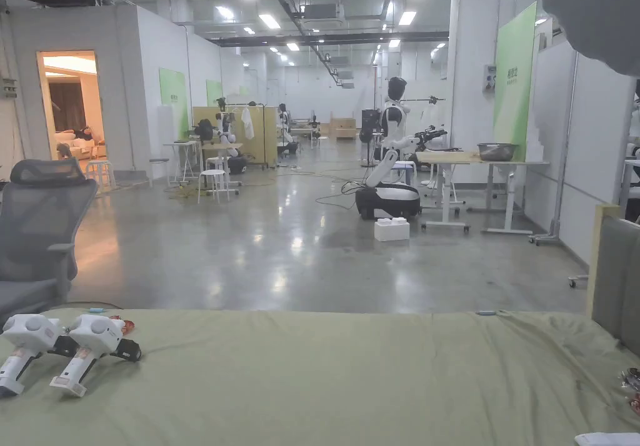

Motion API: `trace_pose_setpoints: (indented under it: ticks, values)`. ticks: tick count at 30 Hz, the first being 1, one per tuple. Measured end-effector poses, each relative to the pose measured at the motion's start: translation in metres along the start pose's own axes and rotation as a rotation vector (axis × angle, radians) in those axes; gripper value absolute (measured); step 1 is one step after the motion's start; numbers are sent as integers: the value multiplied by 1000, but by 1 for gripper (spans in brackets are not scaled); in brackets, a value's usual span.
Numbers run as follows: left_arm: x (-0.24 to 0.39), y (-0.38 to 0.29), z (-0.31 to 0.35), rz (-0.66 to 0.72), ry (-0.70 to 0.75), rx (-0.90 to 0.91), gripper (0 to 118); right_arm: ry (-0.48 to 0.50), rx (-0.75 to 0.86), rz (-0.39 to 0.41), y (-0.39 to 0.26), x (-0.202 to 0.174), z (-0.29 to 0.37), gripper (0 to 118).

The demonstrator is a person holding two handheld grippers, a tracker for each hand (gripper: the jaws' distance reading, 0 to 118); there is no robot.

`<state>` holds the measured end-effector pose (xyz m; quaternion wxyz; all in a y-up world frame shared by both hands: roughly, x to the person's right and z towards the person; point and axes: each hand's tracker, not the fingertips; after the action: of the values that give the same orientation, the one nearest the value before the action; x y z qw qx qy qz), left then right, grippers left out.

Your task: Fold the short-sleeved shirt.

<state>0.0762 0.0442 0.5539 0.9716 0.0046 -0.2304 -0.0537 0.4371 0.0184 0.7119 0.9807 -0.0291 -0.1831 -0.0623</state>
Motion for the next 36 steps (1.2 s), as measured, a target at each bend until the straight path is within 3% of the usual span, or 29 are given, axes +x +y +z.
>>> trace_pose_setpoints:
  ticks: [3,6,7,23,26,28,31,33,36]
  values:
    - [6,7,8,-23,-44,16,26,-15,-2,63,4,-12,3,32]
    - [9,9,10,-19,-63,30,4,4,-1,72,3,-17,5,2]
    - [11,9,11,-19,-68,31,0,6,-2,71,1,-19,5,0]
    - [-11,0,1,56,-87,-12,0,11,-23,83,-2,-17,2,0]
    - [-36,-18,-18,177,-162,-54,0,5,-73,79,-14,-14,-5,0]
    - [-65,-41,-42,367,-202,-138,18,13,-147,35,-25,-10,-11,0]
    - [-106,-86,-75,582,-148,-318,63,16,-207,2,-41,-4,-14,0]
    - [-133,-126,-97,666,-135,-427,84,8,-241,7,-48,-2,-13,0]
    - [-170,-192,-126,862,-291,-560,98,-2,-301,10,-57,1,-14,0]
